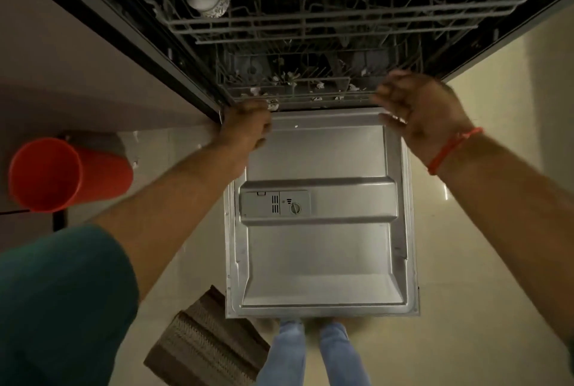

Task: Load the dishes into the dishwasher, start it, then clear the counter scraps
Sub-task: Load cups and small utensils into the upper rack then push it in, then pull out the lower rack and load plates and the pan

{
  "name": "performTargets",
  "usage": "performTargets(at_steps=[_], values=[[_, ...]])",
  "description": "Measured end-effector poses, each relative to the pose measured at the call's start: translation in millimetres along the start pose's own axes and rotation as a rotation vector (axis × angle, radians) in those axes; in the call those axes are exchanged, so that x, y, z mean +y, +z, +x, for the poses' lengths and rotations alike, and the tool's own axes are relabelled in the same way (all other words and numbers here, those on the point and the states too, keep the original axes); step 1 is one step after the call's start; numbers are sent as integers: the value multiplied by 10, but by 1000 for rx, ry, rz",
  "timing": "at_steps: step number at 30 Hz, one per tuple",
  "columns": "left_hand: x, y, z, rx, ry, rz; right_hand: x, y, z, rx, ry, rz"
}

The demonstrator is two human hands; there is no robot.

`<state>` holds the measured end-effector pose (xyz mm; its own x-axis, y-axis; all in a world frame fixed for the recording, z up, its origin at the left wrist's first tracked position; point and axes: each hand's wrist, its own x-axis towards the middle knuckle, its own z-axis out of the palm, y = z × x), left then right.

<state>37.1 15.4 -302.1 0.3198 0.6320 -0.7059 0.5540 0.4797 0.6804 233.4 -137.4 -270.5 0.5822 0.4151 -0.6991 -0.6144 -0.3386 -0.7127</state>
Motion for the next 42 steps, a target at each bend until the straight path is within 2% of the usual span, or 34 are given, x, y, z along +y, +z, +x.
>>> performTargets(at_steps=[4, 8, 9, 12, 14, 16, 21, 24, 26, 28, 33, 39, 42], values=[[-361, 251, 778, -56, 209, 512, 415, 64, 222, -165, -4, -356], [-374, 365, 1452, 22, 455, 1090, 682, 160, 793, -139, -258, -959], [-317, 359, 1541, 40, 478, 1180, 702, 184, 891, -140, -290, -1042], [-419, 385, 1834, -32, 429, 1328, 834, 201, 1272, -61, -413, -1189], [-636, 386, 1890, -12, 482, 1411, 916, 186, 1435, -34, -440, -1239], [-717, 350, 1891, 20, 571, 1453, 982, 179, 1546, -41, -466, -1337], [-865, 291, 1704, -19, 680, 1378, 1050, 227, 1543, -105, -479, -1592], [-1169, 287, 1389, -35, 726, 1353, 1221, 233, 1402, -246, -343, -1638], [-1421, 275, 1161, -43, 700, 1293, 1464, 186, 1216, -312, -359, -1698], [-1685, 251, 950, -52, 664, 1252, 1724, 82, 971, -293, -394, -1677], [-2319, 211, 332, -118, 602, 1259, 2311, -220, 297, -312, -349, -1628], [-2790, 219, -305, -273, 438, 1379, 2822, -497, -296, -423, -233, -1693], [-2956, 203, -506, -323, 410, 1441, 2990, -568, -504, -468, -187, -1736]])
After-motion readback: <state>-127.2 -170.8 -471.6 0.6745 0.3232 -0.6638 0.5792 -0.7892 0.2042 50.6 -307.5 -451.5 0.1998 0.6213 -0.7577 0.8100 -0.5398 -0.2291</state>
